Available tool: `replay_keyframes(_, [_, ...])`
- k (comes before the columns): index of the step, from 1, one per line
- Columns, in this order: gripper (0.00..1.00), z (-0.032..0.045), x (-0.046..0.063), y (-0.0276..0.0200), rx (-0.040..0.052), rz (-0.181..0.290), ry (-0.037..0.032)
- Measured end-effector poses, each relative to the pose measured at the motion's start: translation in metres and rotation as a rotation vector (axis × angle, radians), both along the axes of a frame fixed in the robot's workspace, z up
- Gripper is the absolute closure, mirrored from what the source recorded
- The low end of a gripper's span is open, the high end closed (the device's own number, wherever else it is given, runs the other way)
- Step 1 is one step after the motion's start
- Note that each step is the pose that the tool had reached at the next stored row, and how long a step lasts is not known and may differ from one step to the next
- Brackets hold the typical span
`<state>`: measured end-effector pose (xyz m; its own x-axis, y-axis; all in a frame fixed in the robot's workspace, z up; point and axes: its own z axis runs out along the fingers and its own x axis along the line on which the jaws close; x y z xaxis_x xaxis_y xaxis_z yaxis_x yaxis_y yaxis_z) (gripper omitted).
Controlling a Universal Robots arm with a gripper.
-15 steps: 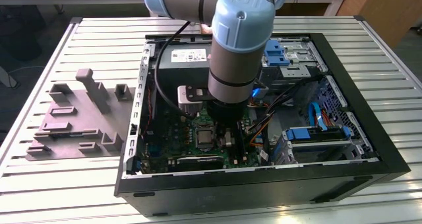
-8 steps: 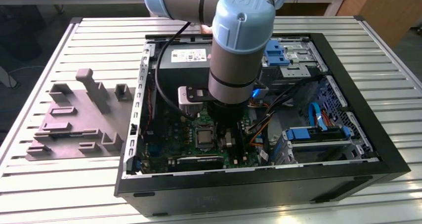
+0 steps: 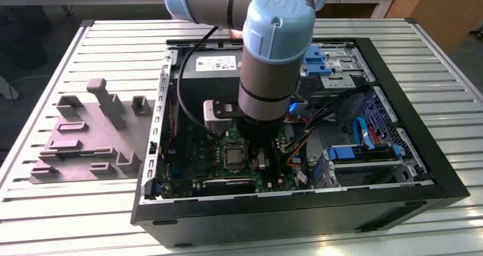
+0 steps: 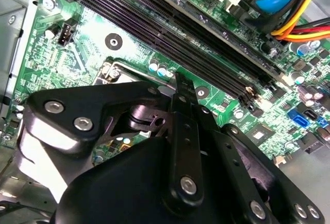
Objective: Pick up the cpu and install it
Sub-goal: 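Install the first cpu locking lever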
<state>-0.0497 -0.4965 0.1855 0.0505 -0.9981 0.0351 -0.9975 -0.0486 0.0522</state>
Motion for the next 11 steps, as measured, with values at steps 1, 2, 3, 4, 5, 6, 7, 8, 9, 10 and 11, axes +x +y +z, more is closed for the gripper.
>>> replay_keyframes(1, [0.89,0.0,0.0,-0.0007,-0.0001,0.0,0.0001])
replay_keyframes(2, [0.89,-0.0001,0.0,-0.0014,-0.0005,0.0,0.0001])
replay_keyframes(3, [0.89,0.0,0.0,-0.0017,-0.0007,0.0,0.0])
replay_keyframes(4, [0.89,0.0,0.0,-0.0019,-0.0007,0.0,0.0001])
replay_keyframes(5, [0.89,0.0,0.0,-0.002,-0.0007,0.0,0.0001])
replay_keyframes(6, [0.89,0.0,0.0,-0.002,-0.0007,0.0,0.0001])
replay_keyframes(7, [0.89,0.0001,-0.0001,-0.0021,-0.0005,0.0,0.0001])
replay_keyframes(8, [0.89,0.0005,-0.0001,-0.0021,-0.0003,0.0,0.0])
replay_keyframes(9, [0.89,0.0013,-0.0002,-0.002,0.0001,0.0,-0.0001])
replay_keyframes(10, [0.89,0.0024,-0.0002,-0.002,0.0005,0.0,-0.0002])
replay_keyframes(11, [0.89,0.0037,-0.0002,-0.0019,0.0005,0.0,0.0])
